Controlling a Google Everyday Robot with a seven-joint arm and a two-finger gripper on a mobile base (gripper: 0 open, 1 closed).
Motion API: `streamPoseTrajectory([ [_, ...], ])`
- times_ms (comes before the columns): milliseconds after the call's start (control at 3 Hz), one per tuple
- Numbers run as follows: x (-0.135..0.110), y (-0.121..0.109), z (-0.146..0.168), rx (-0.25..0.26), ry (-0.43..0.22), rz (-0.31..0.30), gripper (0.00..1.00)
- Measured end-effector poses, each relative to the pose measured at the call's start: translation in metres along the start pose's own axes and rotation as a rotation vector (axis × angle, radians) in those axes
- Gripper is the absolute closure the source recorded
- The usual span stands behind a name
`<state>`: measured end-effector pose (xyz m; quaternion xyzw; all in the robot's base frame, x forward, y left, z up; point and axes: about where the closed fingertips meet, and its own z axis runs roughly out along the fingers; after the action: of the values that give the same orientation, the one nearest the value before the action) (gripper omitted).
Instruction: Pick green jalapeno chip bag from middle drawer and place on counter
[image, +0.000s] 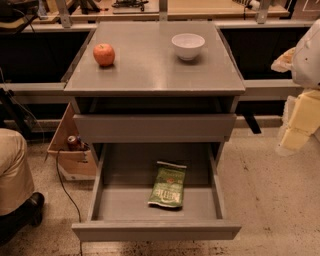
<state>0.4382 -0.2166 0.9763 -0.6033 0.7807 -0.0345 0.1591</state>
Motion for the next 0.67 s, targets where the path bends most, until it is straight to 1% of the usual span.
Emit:
streamPoseTrajectory([
  [333, 0.000, 0.000, 0.000, 0.000, 0.000, 0.000, 0.00],
  [667, 0.000, 0.001, 0.025, -0.002, -0.015, -0.004, 0.00],
])
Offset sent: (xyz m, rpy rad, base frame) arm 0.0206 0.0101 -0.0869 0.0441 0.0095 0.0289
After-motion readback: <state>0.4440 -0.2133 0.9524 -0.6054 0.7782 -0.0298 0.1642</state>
